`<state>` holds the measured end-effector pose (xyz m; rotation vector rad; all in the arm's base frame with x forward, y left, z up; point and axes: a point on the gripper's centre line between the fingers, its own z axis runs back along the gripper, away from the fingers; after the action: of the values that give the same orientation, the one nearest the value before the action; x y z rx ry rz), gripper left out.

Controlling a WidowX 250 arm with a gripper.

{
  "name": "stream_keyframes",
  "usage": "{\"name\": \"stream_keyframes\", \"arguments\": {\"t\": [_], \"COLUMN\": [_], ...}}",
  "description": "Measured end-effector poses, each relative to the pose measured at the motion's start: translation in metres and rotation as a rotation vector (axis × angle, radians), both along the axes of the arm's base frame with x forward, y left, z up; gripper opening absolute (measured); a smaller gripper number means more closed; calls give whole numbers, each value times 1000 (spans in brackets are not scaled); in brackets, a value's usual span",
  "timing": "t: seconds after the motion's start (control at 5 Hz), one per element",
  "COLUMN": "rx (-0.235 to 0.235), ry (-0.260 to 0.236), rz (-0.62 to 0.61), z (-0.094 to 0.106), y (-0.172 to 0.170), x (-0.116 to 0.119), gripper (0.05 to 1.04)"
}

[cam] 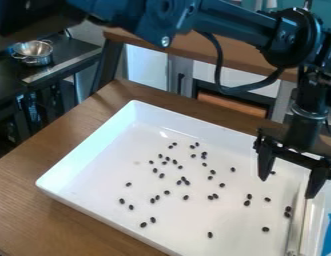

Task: Sweep into pile

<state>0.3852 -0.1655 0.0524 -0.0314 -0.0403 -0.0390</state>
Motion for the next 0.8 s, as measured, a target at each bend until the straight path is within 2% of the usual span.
{"name": "stream_keyframes", "arguments": {"t": [0.2,0.4,0.8], "rx": [17,29,16], "ry": [40,14,30], "rz": [9,50,87], "z": [-18,-25,-35], "y": [1,-9,-20], "x": [-4,-4,-6], "gripper": [1000,1000,1000]}}
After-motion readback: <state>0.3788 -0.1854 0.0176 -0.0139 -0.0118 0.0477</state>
